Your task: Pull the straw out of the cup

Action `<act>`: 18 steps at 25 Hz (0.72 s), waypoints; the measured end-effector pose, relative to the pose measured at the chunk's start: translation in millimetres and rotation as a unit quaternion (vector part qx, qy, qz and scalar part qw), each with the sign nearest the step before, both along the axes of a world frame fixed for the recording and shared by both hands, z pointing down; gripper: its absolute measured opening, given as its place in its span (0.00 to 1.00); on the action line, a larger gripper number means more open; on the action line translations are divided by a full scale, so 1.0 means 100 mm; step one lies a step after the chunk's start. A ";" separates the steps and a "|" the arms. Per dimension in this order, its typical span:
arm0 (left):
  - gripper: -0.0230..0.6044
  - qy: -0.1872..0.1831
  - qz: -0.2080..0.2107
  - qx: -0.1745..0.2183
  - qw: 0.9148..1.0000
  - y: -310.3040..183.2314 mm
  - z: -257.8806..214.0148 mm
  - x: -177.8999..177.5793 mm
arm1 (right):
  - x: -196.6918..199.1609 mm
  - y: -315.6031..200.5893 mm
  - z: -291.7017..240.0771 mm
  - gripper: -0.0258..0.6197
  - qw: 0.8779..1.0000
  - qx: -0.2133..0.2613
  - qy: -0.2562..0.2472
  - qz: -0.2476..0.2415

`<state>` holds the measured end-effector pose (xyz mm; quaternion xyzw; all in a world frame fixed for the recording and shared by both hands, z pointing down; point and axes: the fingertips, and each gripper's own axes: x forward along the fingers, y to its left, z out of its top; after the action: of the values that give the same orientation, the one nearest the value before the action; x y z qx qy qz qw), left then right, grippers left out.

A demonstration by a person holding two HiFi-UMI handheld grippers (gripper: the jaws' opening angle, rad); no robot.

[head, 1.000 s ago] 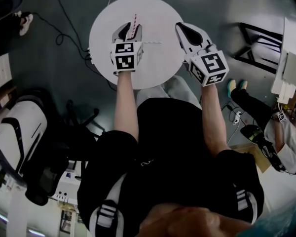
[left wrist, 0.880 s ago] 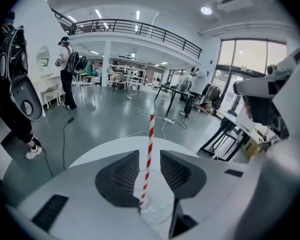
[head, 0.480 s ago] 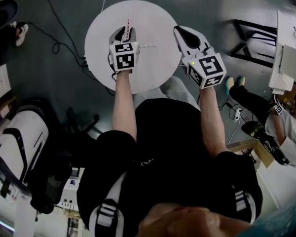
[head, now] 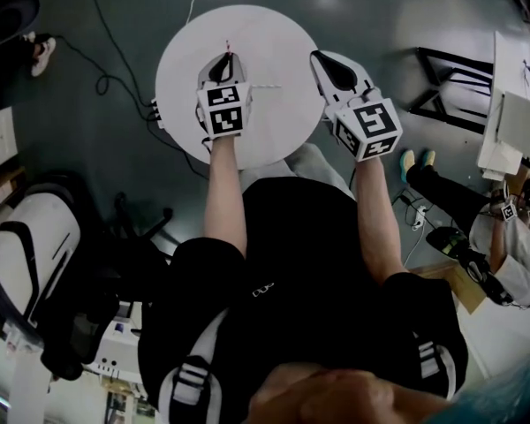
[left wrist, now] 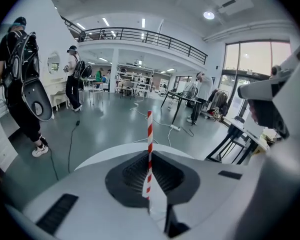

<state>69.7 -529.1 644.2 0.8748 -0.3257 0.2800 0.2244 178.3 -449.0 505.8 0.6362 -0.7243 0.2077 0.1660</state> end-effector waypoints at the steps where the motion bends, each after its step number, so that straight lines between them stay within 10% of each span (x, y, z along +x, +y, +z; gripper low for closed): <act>1: 0.08 0.008 -0.006 0.006 1.000 0.01 -0.08 -0.04 | -0.03 -0.01 -0.04 0.07 1.000 0.004 -0.001 -0.003; 18: 0.08 0.059 -0.084 0.120 0.988 0.28 -1.24 -0.55 | -0.68 -0.19 -0.70 0.07 0.988 0.095 -0.052 -0.112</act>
<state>15.0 -501.3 520.3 0.8800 -0.4150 0.1671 0.1593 110.4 -468.0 435.6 0.5526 -0.8148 0.1511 0.0890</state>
